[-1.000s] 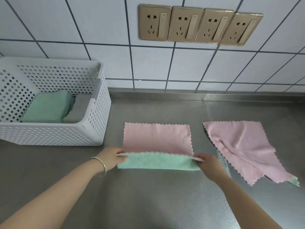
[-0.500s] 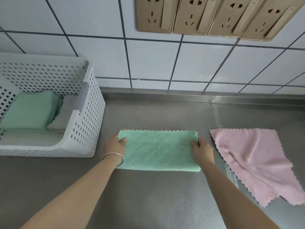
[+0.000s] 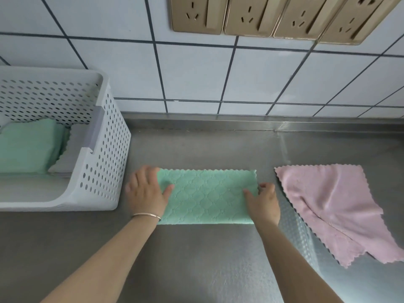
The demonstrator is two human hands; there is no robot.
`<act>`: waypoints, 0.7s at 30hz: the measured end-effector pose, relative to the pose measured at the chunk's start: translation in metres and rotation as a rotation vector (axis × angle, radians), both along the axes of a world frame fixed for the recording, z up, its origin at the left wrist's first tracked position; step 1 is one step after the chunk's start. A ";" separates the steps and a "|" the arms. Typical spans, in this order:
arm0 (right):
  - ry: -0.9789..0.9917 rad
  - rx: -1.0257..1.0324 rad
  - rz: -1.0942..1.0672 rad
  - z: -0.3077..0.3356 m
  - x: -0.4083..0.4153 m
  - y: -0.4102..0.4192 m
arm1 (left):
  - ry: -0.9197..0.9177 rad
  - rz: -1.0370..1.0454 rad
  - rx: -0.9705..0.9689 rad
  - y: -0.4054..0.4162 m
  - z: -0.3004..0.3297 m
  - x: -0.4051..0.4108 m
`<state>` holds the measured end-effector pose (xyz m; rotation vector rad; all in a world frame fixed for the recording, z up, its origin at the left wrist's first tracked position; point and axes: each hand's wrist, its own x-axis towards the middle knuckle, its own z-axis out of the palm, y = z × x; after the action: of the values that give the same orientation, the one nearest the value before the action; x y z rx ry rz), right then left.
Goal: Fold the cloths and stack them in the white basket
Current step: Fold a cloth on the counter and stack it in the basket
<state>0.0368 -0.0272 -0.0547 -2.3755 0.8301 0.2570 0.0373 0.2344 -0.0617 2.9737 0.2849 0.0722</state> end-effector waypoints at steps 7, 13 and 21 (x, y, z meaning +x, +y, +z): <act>0.107 -0.083 -0.082 -0.005 -0.045 -0.005 | 0.230 -0.440 0.039 -0.063 -0.011 -0.023; 0.232 -0.191 0.013 0.001 -0.051 0.001 | 0.429 -0.431 0.061 -0.075 -0.024 -0.031; 0.082 -0.002 -0.031 0.011 -0.049 0.018 | 0.590 -0.457 -0.011 -0.077 0.002 -0.023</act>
<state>-0.0123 -0.0092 -0.0438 -2.3651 0.9053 0.3434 0.0139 0.1569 -0.0593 2.8901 -0.3362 -0.8542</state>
